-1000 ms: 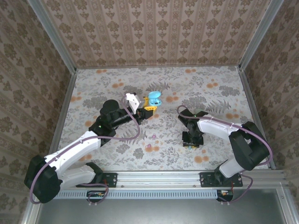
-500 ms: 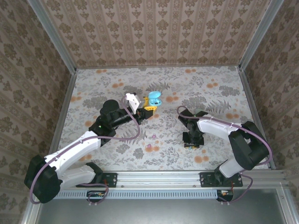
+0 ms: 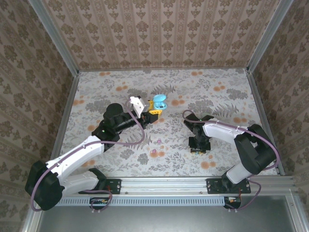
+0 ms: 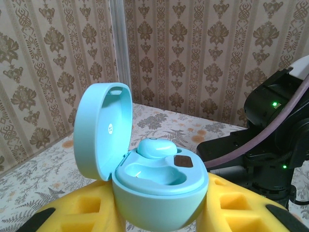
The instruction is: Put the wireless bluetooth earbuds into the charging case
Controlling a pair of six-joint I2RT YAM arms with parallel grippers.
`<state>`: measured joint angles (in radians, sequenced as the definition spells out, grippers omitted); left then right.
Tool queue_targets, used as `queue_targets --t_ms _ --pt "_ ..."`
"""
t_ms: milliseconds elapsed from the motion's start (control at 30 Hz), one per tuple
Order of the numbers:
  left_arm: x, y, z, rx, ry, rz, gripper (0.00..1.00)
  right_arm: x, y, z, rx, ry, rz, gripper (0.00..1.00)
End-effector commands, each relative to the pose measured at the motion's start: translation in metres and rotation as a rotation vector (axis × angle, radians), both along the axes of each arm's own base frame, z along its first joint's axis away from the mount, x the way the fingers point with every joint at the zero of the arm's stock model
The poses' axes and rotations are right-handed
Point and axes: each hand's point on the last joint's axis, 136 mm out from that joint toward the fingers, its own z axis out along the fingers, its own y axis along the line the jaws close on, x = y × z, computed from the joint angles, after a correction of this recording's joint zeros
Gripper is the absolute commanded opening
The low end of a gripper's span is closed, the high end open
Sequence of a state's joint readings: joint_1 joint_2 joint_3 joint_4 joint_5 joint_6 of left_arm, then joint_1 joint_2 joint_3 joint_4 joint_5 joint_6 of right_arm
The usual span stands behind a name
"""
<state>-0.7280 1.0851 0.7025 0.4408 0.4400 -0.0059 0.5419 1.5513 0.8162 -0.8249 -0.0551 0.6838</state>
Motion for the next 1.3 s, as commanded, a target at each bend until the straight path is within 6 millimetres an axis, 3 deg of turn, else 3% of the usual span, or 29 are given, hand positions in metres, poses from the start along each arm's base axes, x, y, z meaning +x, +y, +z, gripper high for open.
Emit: queue_targets --t_ms 0,400,600,733,967,1033,1133,1267 --pt "-0.003 0.0 0.013 -0.013 -0.026 -0.002 0.28 -0.001 -0.005 -0.001 -0.03 -0.006 -0.004 0.28" --pt "-0.004 0.0 0.012 -0.012 -0.025 -0.004 0.28 0.002 -0.006 0.005 -0.029 -0.025 -0.009 0.2" --pt "-0.003 0.0 0.008 -0.004 -0.022 -0.001 0.28 0.013 0.011 0.039 0.089 -0.128 -0.014 0.2" --pt "-0.003 -0.002 0.001 0.007 -0.016 -0.009 0.29 0.034 0.041 0.104 0.332 -0.311 -0.028 0.2" --pt "-0.005 -0.009 -0.007 0.012 -0.028 -0.047 0.29 0.058 0.097 0.254 0.813 -0.608 0.01 0.2" --pt "-0.006 -0.011 -0.008 0.009 -0.031 -0.055 0.29 0.06 0.108 0.286 0.902 -0.652 0.037 0.2" --pt "-0.006 -0.013 -0.009 0.01 -0.029 -0.066 0.29 0.064 0.119 0.324 1.004 -0.719 0.073 0.2" --pt "-0.008 -0.016 -0.009 0.011 -0.031 -0.077 0.29 0.073 0.129 0.349 1.079 -0.765 0.094 0.2"
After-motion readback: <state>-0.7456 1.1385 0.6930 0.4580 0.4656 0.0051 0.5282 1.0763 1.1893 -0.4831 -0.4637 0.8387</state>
